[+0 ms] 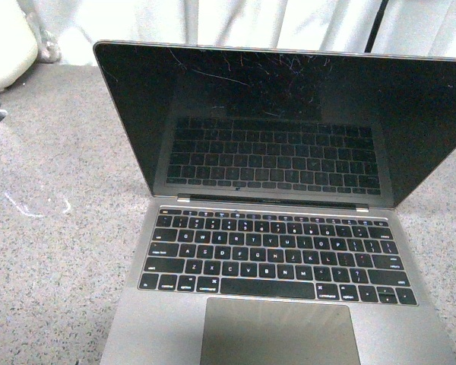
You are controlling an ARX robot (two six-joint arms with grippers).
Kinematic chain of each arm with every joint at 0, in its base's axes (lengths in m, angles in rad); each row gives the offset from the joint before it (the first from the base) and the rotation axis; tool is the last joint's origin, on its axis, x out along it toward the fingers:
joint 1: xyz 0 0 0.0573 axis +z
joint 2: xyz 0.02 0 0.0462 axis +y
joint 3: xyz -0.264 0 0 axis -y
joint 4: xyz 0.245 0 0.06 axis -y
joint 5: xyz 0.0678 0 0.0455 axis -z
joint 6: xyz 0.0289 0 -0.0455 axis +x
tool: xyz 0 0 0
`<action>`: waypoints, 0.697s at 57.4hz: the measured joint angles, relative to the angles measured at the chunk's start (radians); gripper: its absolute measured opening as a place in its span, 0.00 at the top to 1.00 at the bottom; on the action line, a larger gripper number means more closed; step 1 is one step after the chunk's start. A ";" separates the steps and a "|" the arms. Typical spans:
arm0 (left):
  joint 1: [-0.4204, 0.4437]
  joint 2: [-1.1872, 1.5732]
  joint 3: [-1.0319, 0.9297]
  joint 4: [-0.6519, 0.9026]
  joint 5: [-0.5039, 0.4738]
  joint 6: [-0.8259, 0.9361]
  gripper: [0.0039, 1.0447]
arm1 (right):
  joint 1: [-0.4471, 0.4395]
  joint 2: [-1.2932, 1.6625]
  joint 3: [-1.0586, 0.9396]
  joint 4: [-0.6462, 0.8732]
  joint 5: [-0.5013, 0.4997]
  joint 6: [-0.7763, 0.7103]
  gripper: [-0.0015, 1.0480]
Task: Close laptop
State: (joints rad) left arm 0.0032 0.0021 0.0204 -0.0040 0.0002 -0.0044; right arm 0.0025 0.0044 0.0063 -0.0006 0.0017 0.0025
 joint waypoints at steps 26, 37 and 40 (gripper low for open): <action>-0.100 0.089 0.001 -0.006 -0.421 -0.221 0.96 | 0.179 0.116 -0.010 0.323 0.776 -0.107 0.99; -0.207 0.255 0.001 0.192 -0.441 -0.260 0.96 | 0.072 0.155 -0.009 0.399 0.681 -0.137 0.99; -0.210 0.324 0.001 0.267 -0.415 -0.258 0.96 | 0.013 0.226 -0.004 0.471 0.585 -0.137 0.99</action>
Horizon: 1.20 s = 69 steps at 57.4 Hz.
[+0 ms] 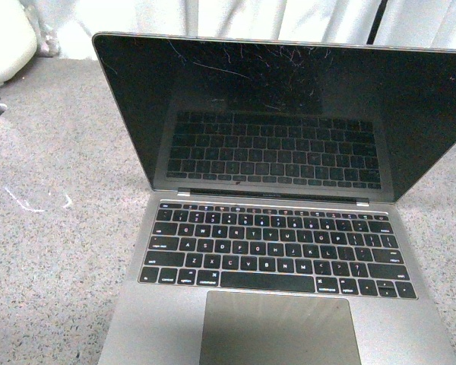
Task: Close laptop
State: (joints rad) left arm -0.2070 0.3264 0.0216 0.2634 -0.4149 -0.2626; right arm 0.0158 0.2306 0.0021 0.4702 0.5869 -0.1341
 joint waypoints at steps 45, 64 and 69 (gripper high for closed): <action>0.143 0.810 0.487 0.485 0.389 0.165 0.96 | -0.153 1.056 0.582 0.153 -0.767 -0.076 0.99; 0.047 1.004 0.766 0.288 0.557 0.168 0.96 | -0.104 1.281 0.891 -0.051 -0.879 -0.142 0.99; 0.029 1.051 0.821 0.264 0.581 0.174 0.96 | -0.091 1.324 0.955 -0.098 -0.909 -0.149 0.99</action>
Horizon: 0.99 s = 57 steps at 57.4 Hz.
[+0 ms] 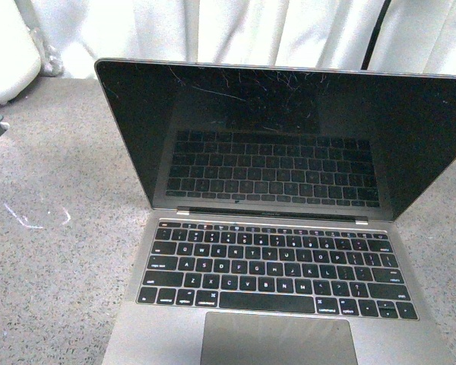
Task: Close laptop
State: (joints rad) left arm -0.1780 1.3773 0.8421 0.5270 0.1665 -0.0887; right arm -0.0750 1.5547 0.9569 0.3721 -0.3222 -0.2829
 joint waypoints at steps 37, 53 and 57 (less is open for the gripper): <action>-0.132 0.368 0.271 -0.103 0.193 0.189 0.96 | 0.169 0.338 0.332 -0.224 -0.335 0.008 0.99; -0.133 0.412 0.231 -0.108 0.211 0.270 0.96 | 0.220 0.419 0.362 -0.196 -0.380 0.063 0.99; -0.135 0.412 0.210 -0.108 0.219 0.277 0.96 | 0.220 0.419 0.341 -0.174 -0.389 0.080 0.99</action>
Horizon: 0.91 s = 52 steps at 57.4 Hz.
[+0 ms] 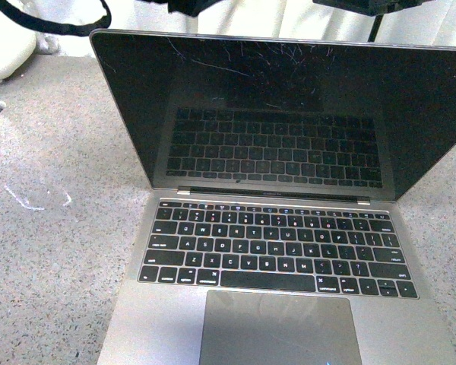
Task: Close laptop
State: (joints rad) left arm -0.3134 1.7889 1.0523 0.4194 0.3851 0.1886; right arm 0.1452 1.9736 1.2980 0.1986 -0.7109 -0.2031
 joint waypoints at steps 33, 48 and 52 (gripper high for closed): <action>-0.003 -0.102 -0.192 0.028 0.020 0.024 0.96 | 0.004 -0.108 -0.274 0.120 -0.014 0.125 0.99; -0.011 -0.179 -0.309 0.063 0.046 -0.019 0.96 | 0.040 -0.167 -0.411 0.246 0.002 0.247 0.99; -0.012 -0.194 -0.344 0.081 0.054 -0.032 0.96 | 0.053 -0.181 -0.461 0.291 0.019 0.288 0.99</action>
State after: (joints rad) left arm -0.3252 1.5951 0.7082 0.5003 0.4393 0.1562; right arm 0.1978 1.7924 0.8371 0.4892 -0.6922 0.0853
